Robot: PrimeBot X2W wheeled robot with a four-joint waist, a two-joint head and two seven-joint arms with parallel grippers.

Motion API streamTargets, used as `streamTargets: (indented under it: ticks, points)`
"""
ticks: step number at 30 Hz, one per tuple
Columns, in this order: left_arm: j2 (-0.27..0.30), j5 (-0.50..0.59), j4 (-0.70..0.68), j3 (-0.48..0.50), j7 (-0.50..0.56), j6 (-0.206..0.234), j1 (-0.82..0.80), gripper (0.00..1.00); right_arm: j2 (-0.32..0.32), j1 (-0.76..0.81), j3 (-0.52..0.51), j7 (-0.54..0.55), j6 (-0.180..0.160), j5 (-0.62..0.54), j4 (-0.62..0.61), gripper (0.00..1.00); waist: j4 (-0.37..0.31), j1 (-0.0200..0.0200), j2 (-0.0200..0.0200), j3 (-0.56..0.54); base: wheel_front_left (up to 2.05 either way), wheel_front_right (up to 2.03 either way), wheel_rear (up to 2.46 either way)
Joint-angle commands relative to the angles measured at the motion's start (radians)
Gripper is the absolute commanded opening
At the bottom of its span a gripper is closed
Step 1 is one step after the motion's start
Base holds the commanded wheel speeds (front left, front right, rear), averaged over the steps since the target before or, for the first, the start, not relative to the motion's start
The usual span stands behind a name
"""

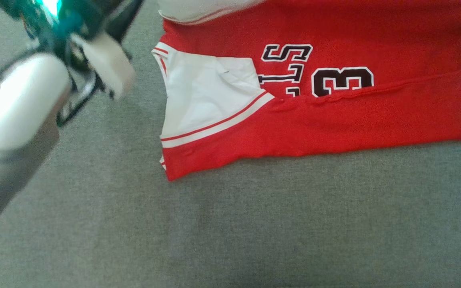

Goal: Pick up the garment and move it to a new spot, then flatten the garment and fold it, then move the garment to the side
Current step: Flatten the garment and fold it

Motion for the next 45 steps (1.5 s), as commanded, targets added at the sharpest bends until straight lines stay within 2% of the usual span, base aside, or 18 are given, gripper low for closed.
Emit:
streamTargets:
  ticks: [1, 9, 18, 28, 33, 34, 35, 36, 37, 41, 45]
  points:
    - [0.059, -0.004, -0.042, 0.037, -0.008, 0.015, -0.012, 0.00, -0.049, 0.044, -0.012, -0.017, -0.001, 0.014, -0.022, 0.00, 0.012, 0.0001, 0.0000, -0.017, 0.00, 0.00, 0.00]
    - [0.148, -0.011, -0.272, 0.019, -0.023, 0.133, 0.178, 0.00, -0.065, 0.183, -0.057, -0.091, -0.001, 0.023, -0.048, 0.00, 0.026, 0.0001, 0.0000, -0.041, 0.00, 0.00, 0.00]
    - [0.217, -0.005, -0.470, 0.002, -0.027, 0.262, 0.332, 0.00, -0.061, 0.327, -0.145, -0.103, -0.001, 0.002, -0.083, 0.00, 0.039, 0.0001, 0.0000, -0.045, 0.00, 0.00, 0.00]
    - [0.243, -0.002, -0.572, -0.026, -0.003, 0.350, 0.431, 0.00, -0.020, 0.486, -0.268, -0.092, -0.001, -0.044, -0.145, 0.00, 0.051, 0.0001, 0.0000, -0.057, 0.00, 0.00, 0.00]
    - [0.227, -0.004, -0.594, -0.044, -0.013, 0.380, 0.477, 0.00, 0.009, 0.545, -0.325, -0.064, -0.001, -0.079, -0.177, 0.00, 0.053, 0.0001, 0.0000, -0.063, 0.00, 0.00, 0.00]
    - [0.221, -0.004, -0.588, -0.048, -0.019, 0.384, 0.485, 0.00, 0.019, 0.553, -0.336, -0.060, -0.001, -0.088, -0.180, 0.07, 0.052, 0.0001, 0.0000, -0.064, 0.00, 0.00, 0.00]
    - [0.212, -0.004, -0.580, -0.051, -0.026, 0.388, 0.492, 0.04, 0.030, 0.560, -0.345, -0.054, -0.001, -0.098, -0.183, 0.22, 0.052, 0.0001, 0.0000, -0.065, 0.00, 0.00, 0.00]
    - [0.198, -0.009, -0.570, -0.050, -0.037, 0.395, 0.501, 0.46, 0.042, 0.566, -0.354, -0.048, -0.001, -0.107, -0.182, 0.45, 0.052, 0.0001, 0.0000, -0.067, 0.00, 0.00, 0.00]
    - [0.183, -0.015, -0.559, -0.048, -0.050, 0.404, 0.510, 1.00, 0.053, 0.570, -0.366, -0.044, -0.001, -0.118, -0.179, 1.00, 0.052, 0.0001, 0.0000, -0.070, 0.00, 0.00, 0.00]
    - [0.119, -0.034, -0.497, -0.019, -0.141, 0.461, 0.559, 1.00, 0.116, 0.596, -0.434, -0.055, -0.001, -0.152, -0.166, 1.00, 0.053, 0.0001, 0.0000, -0.090, 0.00, 0.00, 0.00]
    - [0.039, -0.051, -0.427, 0.024, -0.253, 0.540, 0.636, 1.00, 0.182, 0.659, -0.516, -0.083, -0.001, -0.181, -0.179, 1.00, 0.060, 0.0001, 0.0000, -0.120, 0.00, 0.00, 0.00]
